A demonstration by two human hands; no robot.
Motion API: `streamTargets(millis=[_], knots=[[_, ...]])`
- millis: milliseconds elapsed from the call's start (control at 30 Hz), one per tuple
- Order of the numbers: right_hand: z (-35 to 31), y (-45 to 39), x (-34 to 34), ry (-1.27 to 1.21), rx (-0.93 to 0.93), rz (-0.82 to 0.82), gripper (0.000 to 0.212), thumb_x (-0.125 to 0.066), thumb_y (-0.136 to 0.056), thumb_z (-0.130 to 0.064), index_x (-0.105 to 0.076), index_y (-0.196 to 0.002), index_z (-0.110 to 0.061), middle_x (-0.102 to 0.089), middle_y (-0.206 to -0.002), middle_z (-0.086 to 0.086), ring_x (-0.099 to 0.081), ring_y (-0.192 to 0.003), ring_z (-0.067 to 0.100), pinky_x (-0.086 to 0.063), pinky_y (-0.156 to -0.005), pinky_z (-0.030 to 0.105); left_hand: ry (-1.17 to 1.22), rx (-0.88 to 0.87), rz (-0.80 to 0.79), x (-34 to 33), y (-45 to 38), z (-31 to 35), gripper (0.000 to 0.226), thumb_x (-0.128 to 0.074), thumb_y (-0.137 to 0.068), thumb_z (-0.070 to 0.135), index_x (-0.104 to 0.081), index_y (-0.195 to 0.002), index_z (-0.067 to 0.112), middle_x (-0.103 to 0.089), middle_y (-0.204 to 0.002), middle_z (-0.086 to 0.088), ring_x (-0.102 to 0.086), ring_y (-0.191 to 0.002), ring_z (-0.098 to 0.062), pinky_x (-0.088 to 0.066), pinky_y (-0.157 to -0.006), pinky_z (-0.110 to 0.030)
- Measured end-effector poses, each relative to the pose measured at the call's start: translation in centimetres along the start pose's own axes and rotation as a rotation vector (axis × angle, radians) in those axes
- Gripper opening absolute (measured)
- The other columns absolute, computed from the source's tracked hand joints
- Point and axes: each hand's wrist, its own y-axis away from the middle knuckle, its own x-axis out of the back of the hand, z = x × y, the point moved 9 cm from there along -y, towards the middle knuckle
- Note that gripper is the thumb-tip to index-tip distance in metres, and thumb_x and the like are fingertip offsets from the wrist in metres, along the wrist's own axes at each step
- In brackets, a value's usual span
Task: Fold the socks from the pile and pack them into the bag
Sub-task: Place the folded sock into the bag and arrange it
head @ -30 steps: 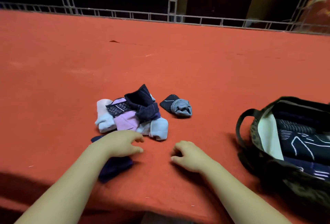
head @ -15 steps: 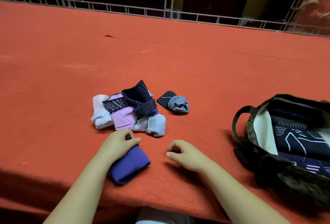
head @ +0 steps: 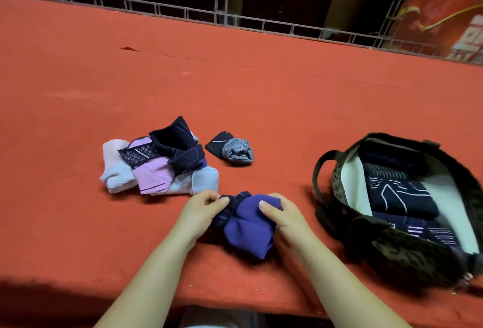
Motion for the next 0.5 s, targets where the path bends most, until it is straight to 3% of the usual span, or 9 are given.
streamTargets(millis=[100,200,267,367,500], knots=[[-1.3,0.4,0.5,0.24,0.021,-0.049,0.053,-0.07,-0.057,-0.049,-0.055,-0.097,-0.017,-0.061,-0.092,-0.002,-0.057,-0.079,0.006,-0.045,-0.07,0.016,0.001,-0.066,-0.024,-1.1,0.1,0.6,0.028,-0.058,-0.091,0.009,-0.049,-0.065,0.018,-0.045,-0.059,0.009,-0.038,-0.056,-0.005,-0.031,-0.05,-0.013],[-5.5,1.0,0.5,0.879,0.349,-0.028,0.06,-0.06,-0.066,-0.052,-0.052,-0.121,-0.03,-0.049,-0.124,-0.015,-0.043,-0.113,-0.009,-0.027,-0.095,0.002,-0.034,-0.102,-0.022,-1.7,-0.1,1.1,0.027,-0.055,-0.093,0.016,-0.047,-0.068,0.018,-0.044,-0.061,0.009,-0.037,-0.057,-0.007,-0.032,-0.054,-0.021],[-6.3,1.5,-1.4,1.113,0.51,-0.168,0.063,-0.058,-0.074,-0.05,-0.053,-0.13,-0.022,-0.047,-0.131,-0.013,-0.037,-0.123,-0.003,-0.022,-0.105,0.01,-0.044,-0.119,-0.045,-2.4,-0.1,1.7,0.026,-0.054,-0.094,0.02,-0.047,-0.069,0.018,-0.045,-0.063,0.008,-0.038,-0.059,-0.007,-0.033,-0.058,-0.023],[-5.6,1.4,-2.6,1.213,0.51,-0.284,0.051,-0.058,-0.077,-0.049,-0.055,-0.121,-0.024,-0.058,-0.118,-0.01,-0.049,-0.109,0.007,-0.036,-0.096,0.023,-0.009,-0.115,-0.087,-3.3,-0.1,2.2,0.026,-0.051,-0.096,0.02,-0.046,-0.071,0.017,-0.045,-0.064,0.007,-0.039,-0.06,-0.005,-0.035,-0.058,-0.02],[-5.1,1.9,-2.1,1.138,0.428,-0.269,0.023,-0.065,-0.079,-0.043,-0.051,-0.083,-0.025,-0.051,-0.079,-0.013,-0.043,-0.079,0.006,-0.036,-0.071,0.023,0.212,-0.018,-0.087,-4.5,-0.2,1.3,0.026,-0.047,-0.098,0.018,-0.048,-0.072,0.014,-0.055,-0.064,0.001,-0.048,-0.06,-0.01,-0.041,-0.059,-0.025]])
